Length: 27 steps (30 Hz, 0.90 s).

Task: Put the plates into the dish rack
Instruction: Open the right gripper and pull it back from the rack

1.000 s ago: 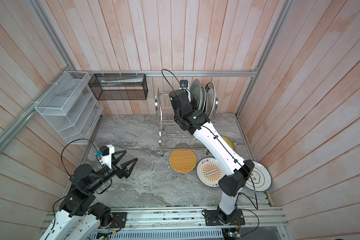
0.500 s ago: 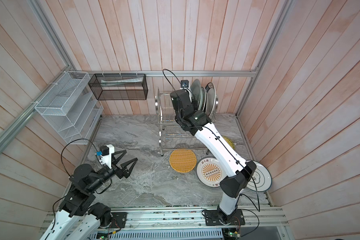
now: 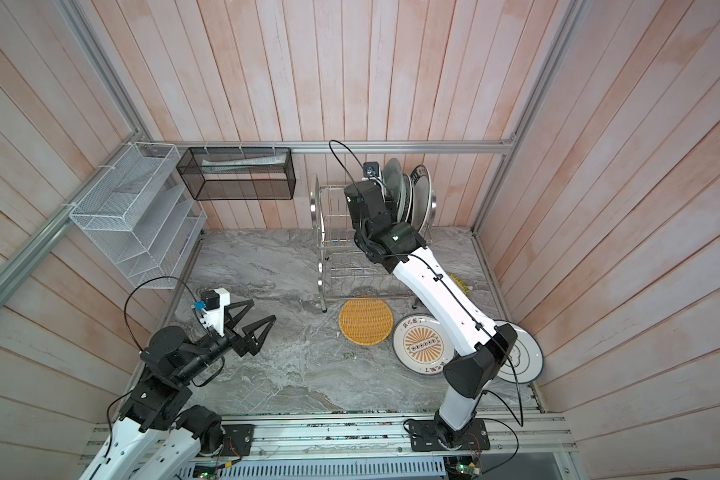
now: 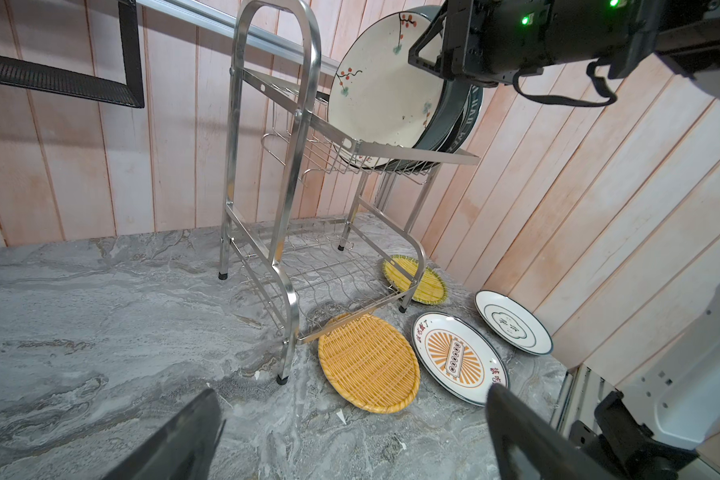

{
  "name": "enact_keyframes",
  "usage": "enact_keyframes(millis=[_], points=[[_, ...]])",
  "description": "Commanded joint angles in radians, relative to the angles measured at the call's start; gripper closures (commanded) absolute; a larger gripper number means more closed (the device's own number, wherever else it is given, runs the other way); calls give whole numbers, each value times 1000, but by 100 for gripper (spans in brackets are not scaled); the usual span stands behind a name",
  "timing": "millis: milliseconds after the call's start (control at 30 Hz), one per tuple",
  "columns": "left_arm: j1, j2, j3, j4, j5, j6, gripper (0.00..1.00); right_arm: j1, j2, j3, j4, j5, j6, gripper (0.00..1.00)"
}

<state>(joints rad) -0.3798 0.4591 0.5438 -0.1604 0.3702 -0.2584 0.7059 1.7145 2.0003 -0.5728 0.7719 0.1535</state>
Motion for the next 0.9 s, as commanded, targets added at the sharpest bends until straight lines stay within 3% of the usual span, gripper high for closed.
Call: enact_keyframes(millis=[0, 500, 867], points=[[7, 3, -10, 21, 21, -8, 0, -5, -49, -15, 27, -44, 3, 44], [12, 13, -10, 24, 24, -15, 0, -5, -223, -110, 81, -205, 26, 19], [12, 85, 19, -1, -2, -115, 0, -19, -576, -455, 113, -200, 76, 8]])
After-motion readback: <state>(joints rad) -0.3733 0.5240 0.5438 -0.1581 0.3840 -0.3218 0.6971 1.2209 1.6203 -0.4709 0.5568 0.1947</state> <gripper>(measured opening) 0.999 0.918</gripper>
